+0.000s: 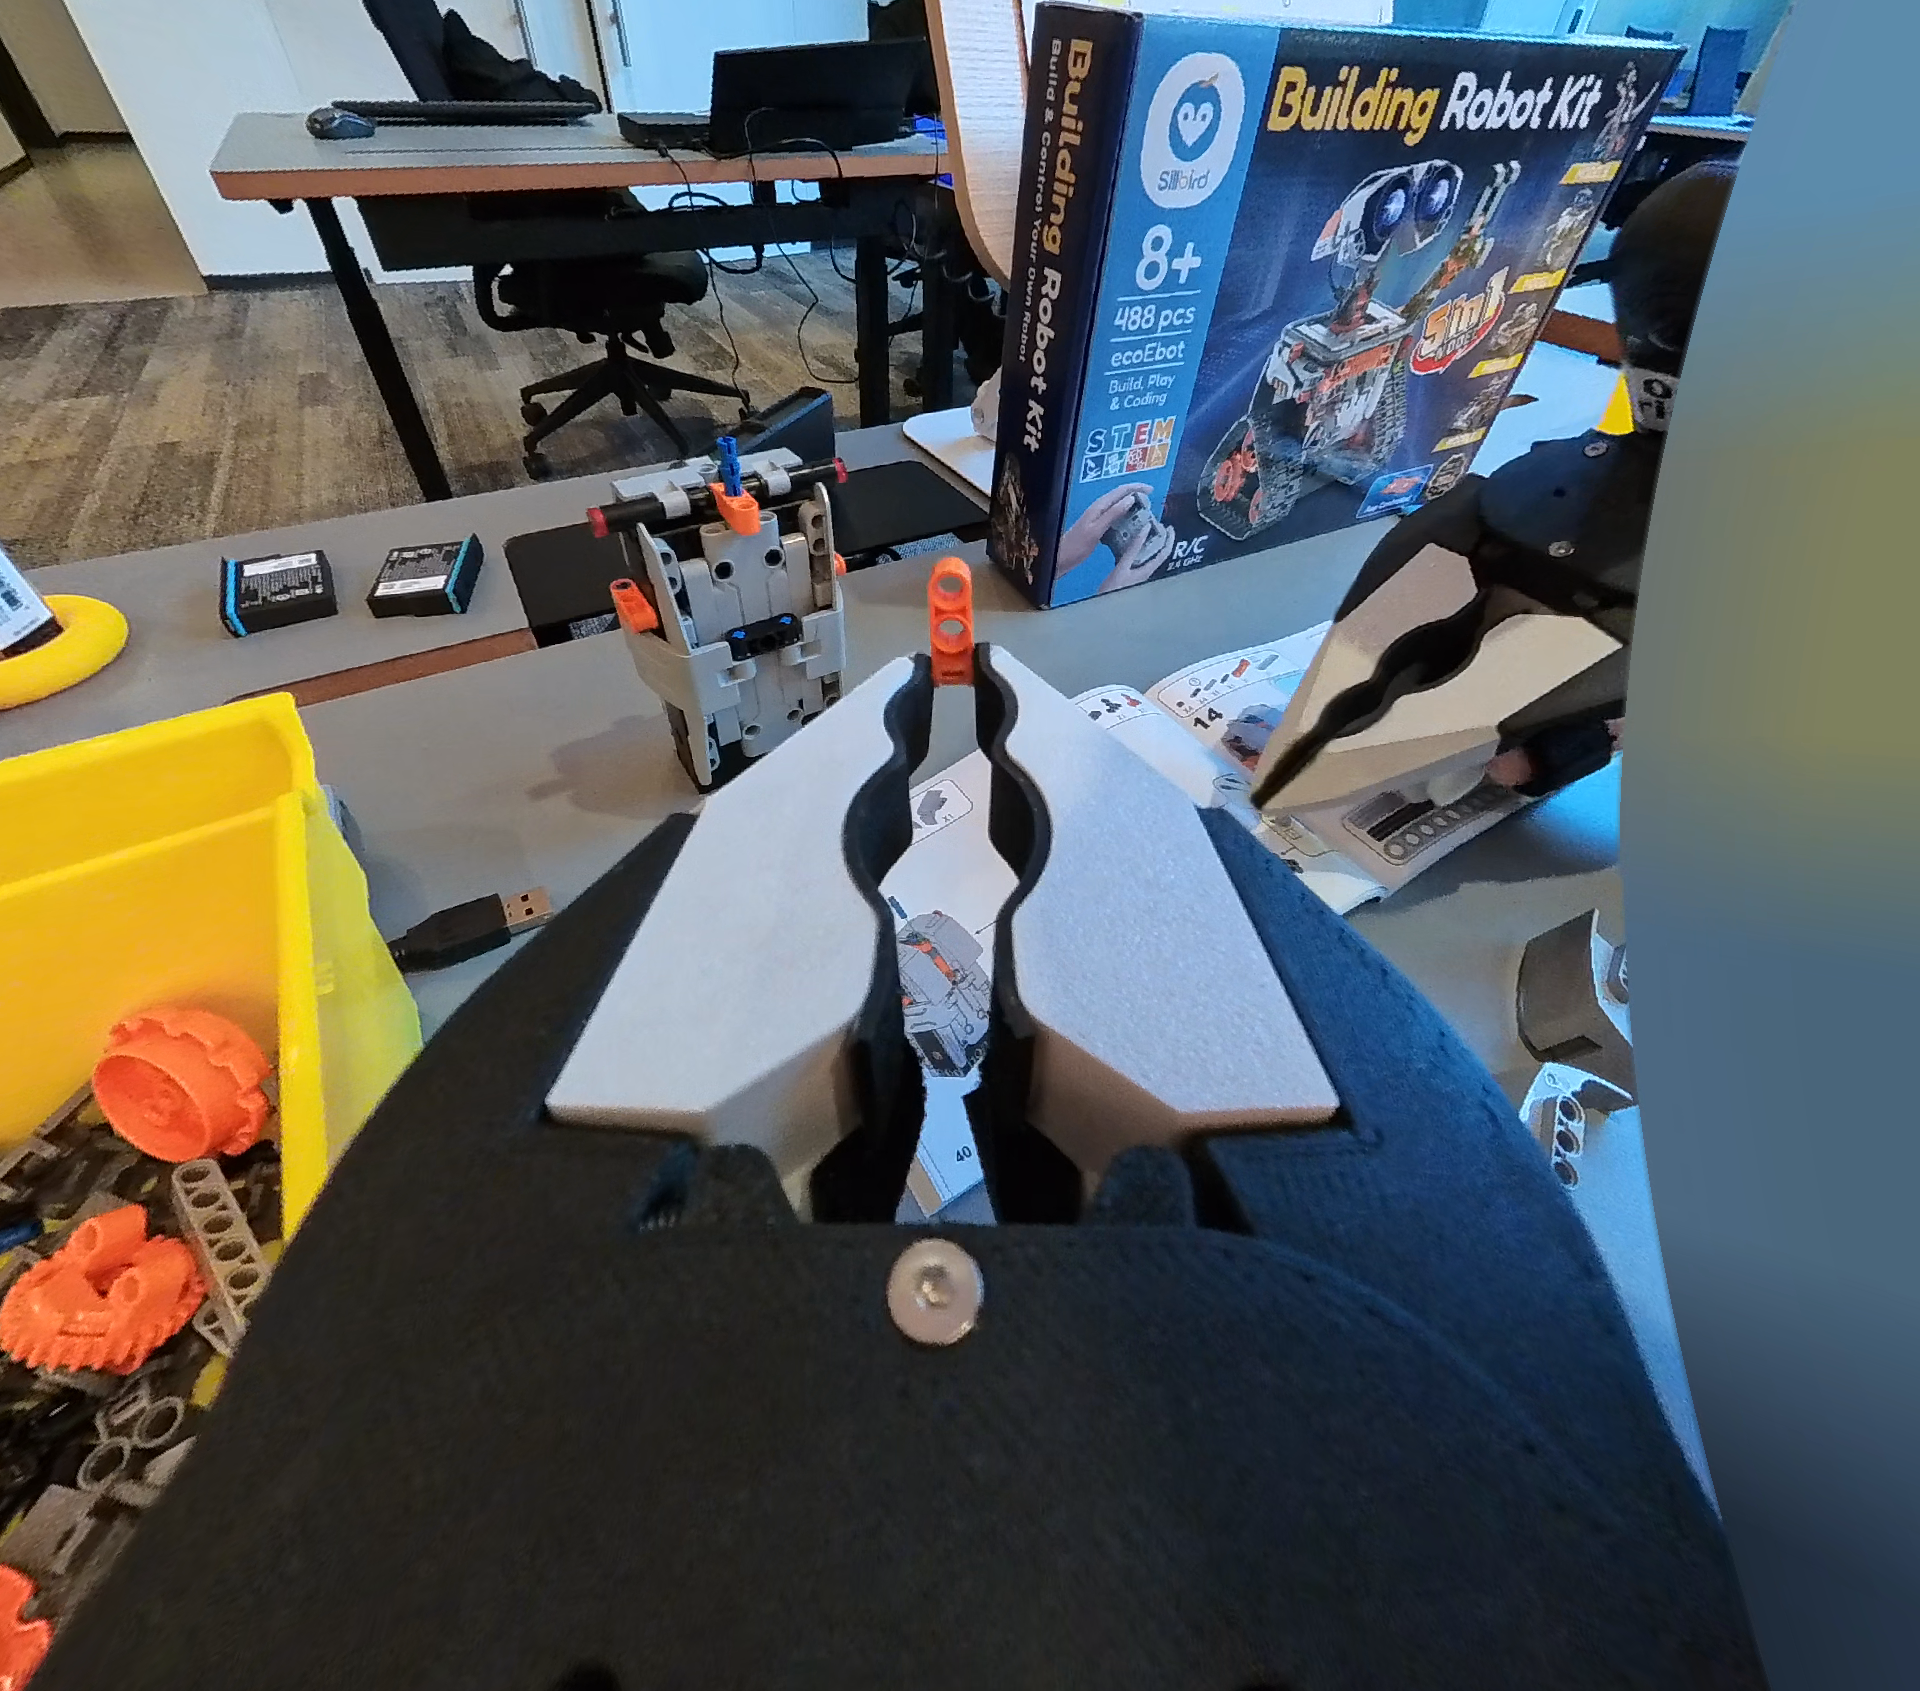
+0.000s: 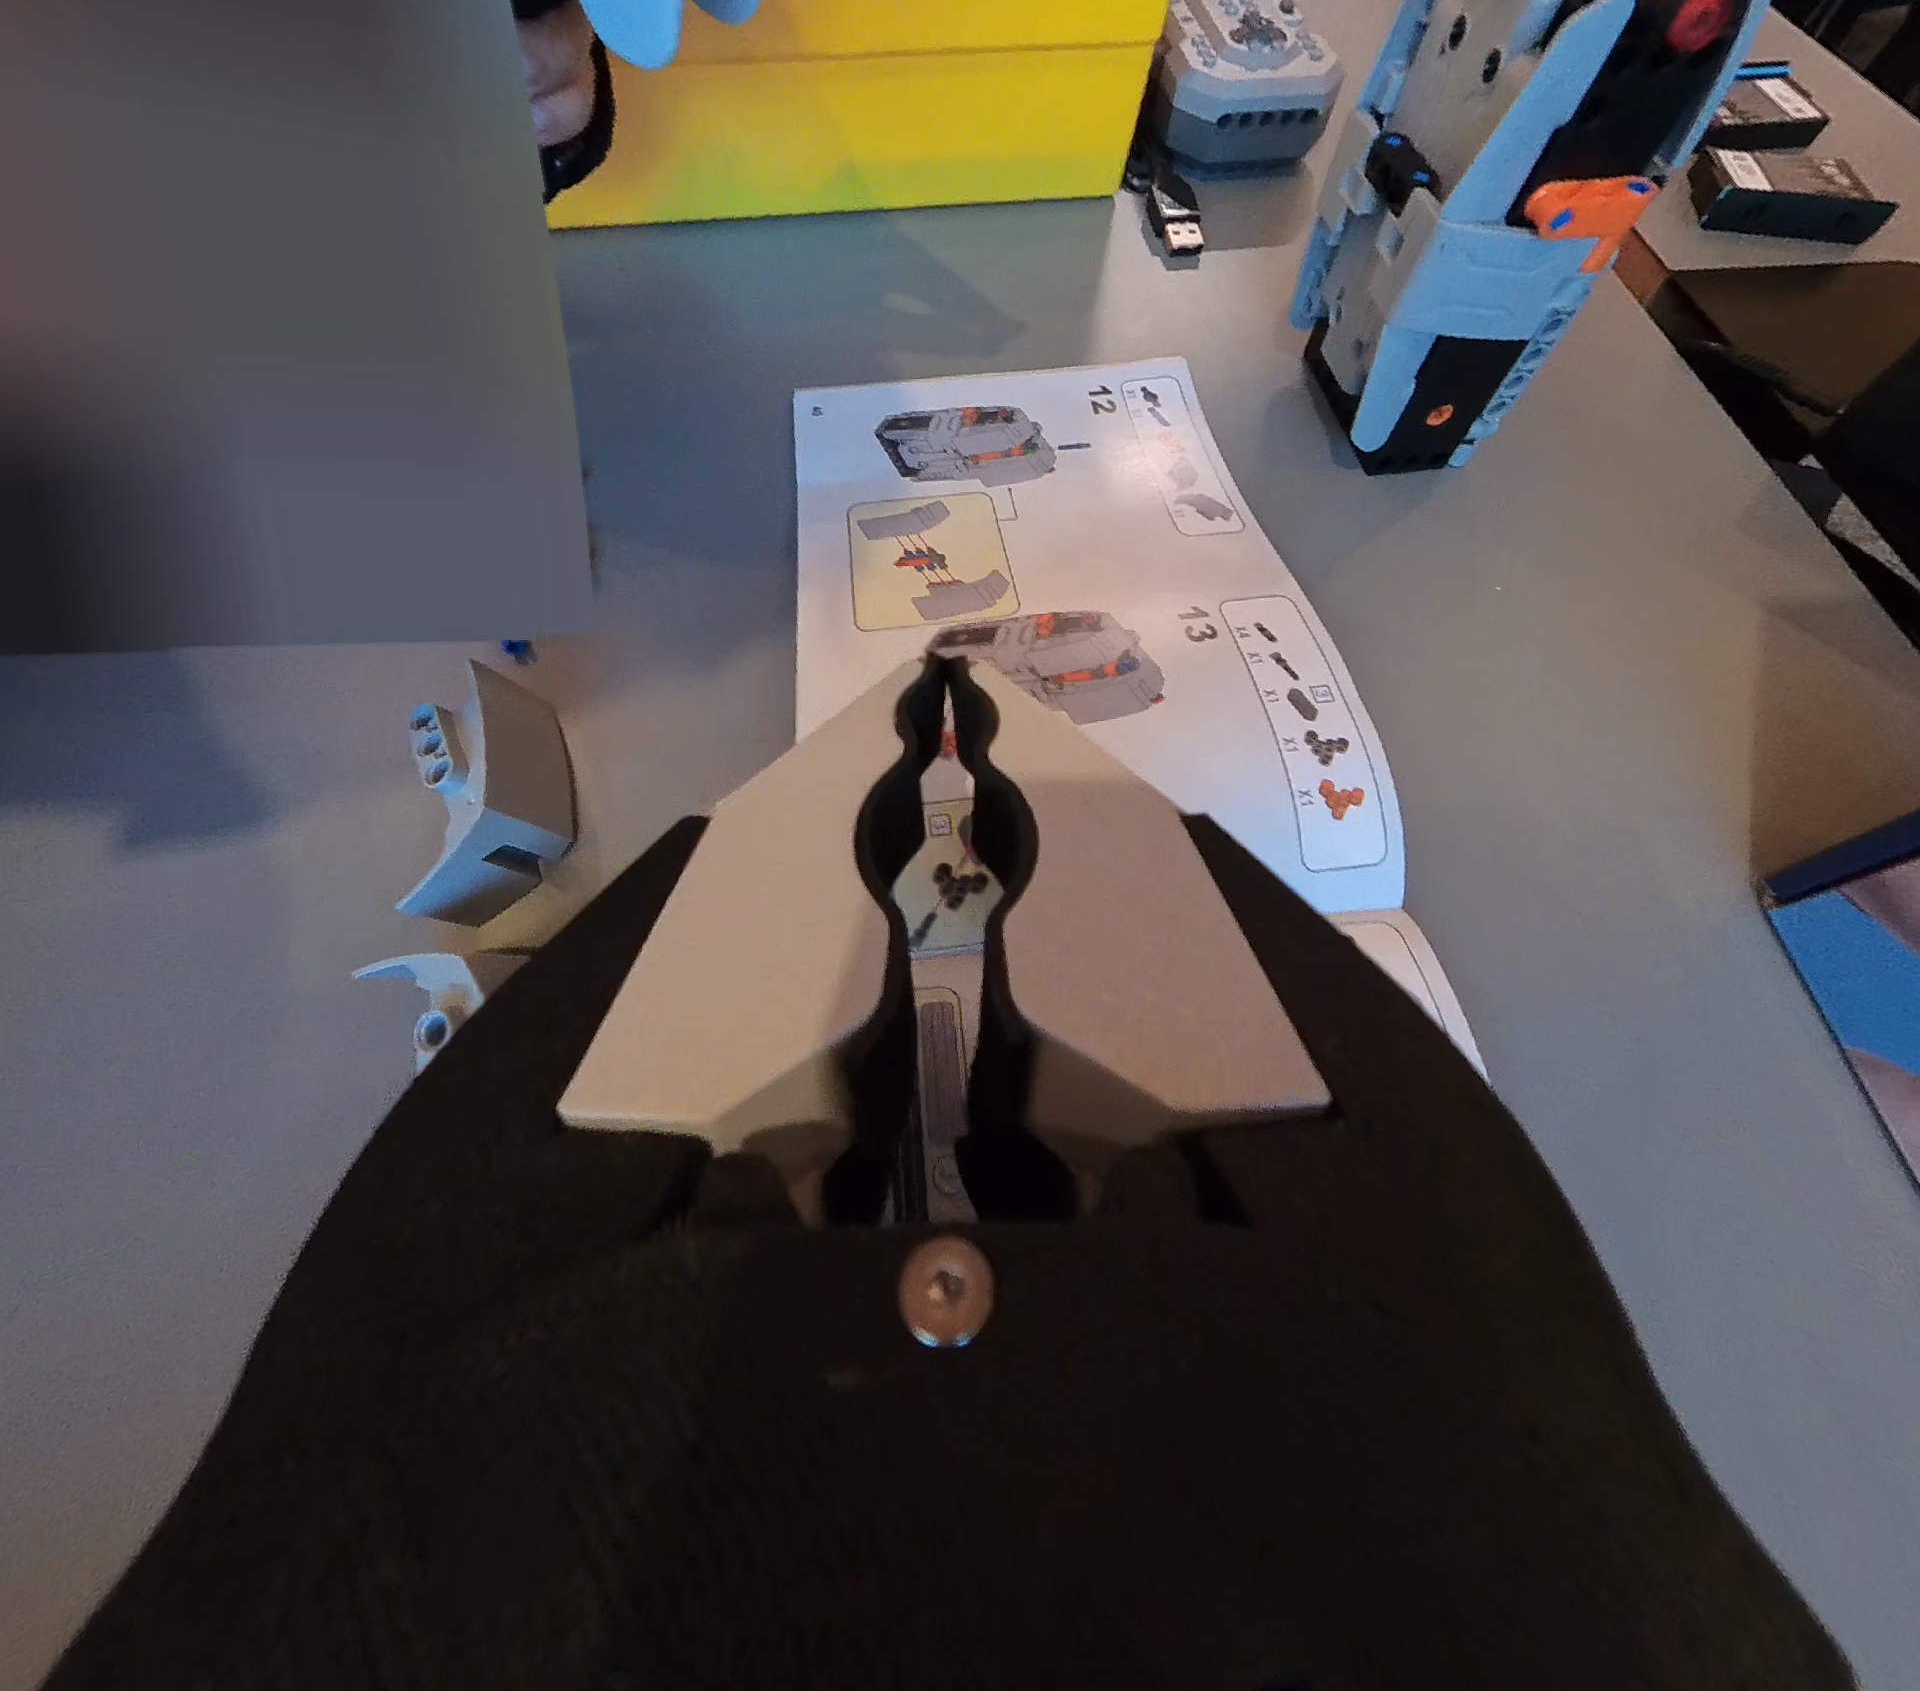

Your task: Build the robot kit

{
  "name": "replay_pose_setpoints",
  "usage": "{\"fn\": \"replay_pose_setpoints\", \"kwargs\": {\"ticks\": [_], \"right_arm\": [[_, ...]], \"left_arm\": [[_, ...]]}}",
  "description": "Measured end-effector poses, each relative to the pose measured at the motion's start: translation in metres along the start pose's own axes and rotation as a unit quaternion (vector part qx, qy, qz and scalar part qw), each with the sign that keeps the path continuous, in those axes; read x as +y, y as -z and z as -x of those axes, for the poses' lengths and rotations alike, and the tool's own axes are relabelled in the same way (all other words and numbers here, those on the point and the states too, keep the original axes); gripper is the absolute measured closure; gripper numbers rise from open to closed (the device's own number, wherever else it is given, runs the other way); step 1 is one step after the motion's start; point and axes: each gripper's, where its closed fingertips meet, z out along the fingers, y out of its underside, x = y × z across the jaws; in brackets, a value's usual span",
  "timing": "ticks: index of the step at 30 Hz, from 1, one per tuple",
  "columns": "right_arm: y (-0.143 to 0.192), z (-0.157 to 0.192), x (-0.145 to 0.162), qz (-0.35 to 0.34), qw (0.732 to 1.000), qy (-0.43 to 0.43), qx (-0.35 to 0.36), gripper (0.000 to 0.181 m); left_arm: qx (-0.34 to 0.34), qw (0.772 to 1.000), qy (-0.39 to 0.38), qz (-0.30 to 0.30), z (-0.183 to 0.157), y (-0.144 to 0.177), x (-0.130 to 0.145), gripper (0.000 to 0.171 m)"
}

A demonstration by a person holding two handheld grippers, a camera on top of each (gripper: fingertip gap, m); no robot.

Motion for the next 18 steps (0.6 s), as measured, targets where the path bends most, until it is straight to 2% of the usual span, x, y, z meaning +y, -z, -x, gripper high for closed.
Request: {"fn": "replay_pose_setpoints", "kwargs": {"ticks": [11, 18], "right_arm": [[-0.011, -0.005, 0.025, 0.077, 0.997, -0.003, 0.019, 0.181], [-0.013, -0.005, 0.029, 0.090, 0.996, 0.001, 0.023, 0.181]], "left_arm": [[0.002, 1.000, 0.001, 0.001, -0.001, 0.000, 0.000, 0.166], [0.004, 1.000, 0.002, 0.002, -0.002, 0.000, 0.000, 0.166]]}}
